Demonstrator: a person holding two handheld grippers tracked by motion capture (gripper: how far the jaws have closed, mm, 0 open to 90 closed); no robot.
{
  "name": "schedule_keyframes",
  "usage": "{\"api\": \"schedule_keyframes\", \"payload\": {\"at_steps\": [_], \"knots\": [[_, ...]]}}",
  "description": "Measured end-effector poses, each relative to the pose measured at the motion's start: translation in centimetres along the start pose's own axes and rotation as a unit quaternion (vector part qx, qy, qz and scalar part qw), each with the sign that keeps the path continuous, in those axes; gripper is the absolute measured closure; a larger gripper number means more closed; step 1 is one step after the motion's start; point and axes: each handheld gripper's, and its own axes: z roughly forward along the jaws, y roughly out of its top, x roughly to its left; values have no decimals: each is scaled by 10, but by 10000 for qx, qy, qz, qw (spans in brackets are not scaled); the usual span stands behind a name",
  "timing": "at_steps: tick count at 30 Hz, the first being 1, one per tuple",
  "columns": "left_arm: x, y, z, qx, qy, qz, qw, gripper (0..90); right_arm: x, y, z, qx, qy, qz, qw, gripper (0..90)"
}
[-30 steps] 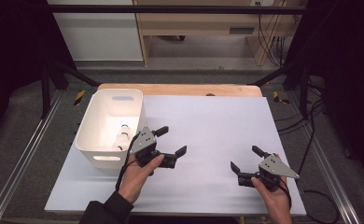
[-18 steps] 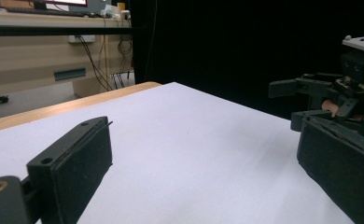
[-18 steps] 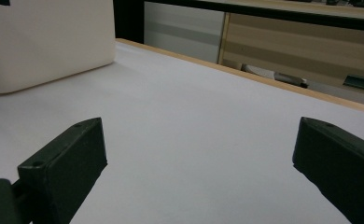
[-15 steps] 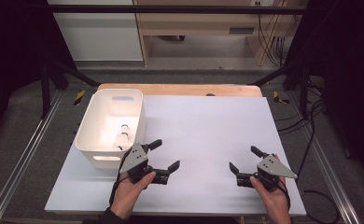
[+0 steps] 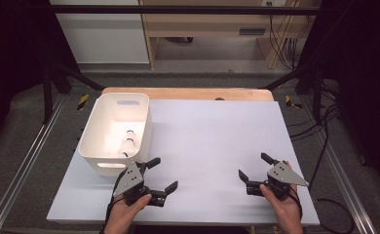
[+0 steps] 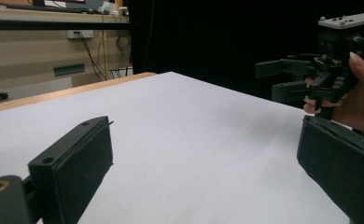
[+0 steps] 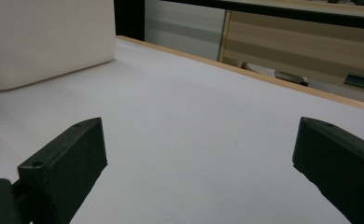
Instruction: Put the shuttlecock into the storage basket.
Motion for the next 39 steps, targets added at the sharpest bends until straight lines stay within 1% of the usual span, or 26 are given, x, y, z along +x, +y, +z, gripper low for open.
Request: {"api": "schedule_keyframes", "payload": {"at_steps": [2,4,7,12,16,17,18,19,21,22,24,26,28,31,33,34,36,37,39], "knots": [[0,-1,-1,14,-6,4,10000,32,0,0,0,1,-5,2,10000,28],[1,-2,-4,44,42,70,10000,32,-1,0,-1,-8,-17,23,10000,28],[1,-3,-6,46,69,92,9999,32,-1,0,-1,13,-23,15,10000,28],[0,-6,-12,91,101,256,9996,35,-1,0,-1,13,-26,22,10000,27],[0,-8,-20,87,146,251,9995,34,-1,0,-1,19,-31,27,10000,27],[0,-8,-23,65,148,265,9995,33,-1,0,-1,23,-28,32,10000,27],[0,-9,-30,-42,188,213,9996,33,-1,0,-1,24,-20,29,10000,27],[0,-9,-30,-42,188,213,9996,33,-1,0,-1,24,-20,29,10000,27],[1,-8,-40,-98,259,157,9995,34,-1,-1,-1,38,-10,32,10000,27],[1,-8,-40,-98,259,157,9995,34,0,0,-1,45,-6,30,10000,28],[0,-5,-49,-160,226,156,9995,34,0,0,0,46,6,4,10000,28],[-1,-3,-52,-178,235,173,9994,34,1,0,0,52,12,-3,10000,28],[-1,-1,-58,-229,308,193,9991,34,1,0,0,52,15,-2,10000,28],[1,0,-65,-213,421,224,9986,34,0,0,0,54,10,-5,10000,28],[3,-1,-69,-229,461,198,9985,34,0,0,-1,60,15,-10,10000,28],[6,-2,-72,-207,515,162,9983,34,1,0,-1,66,30,17,10000,29],[8,-2,-74,-250,569,137,9980,34,1,0,-1,61,27,14,10000,29],[8,-2,-74,-250,569,137,9980,35,1,0,-1,61,27,14,10000,29],[10,-1,-78,-252,633,177,9975,34,1,0,-1,58,38,6,10000,29]]}}
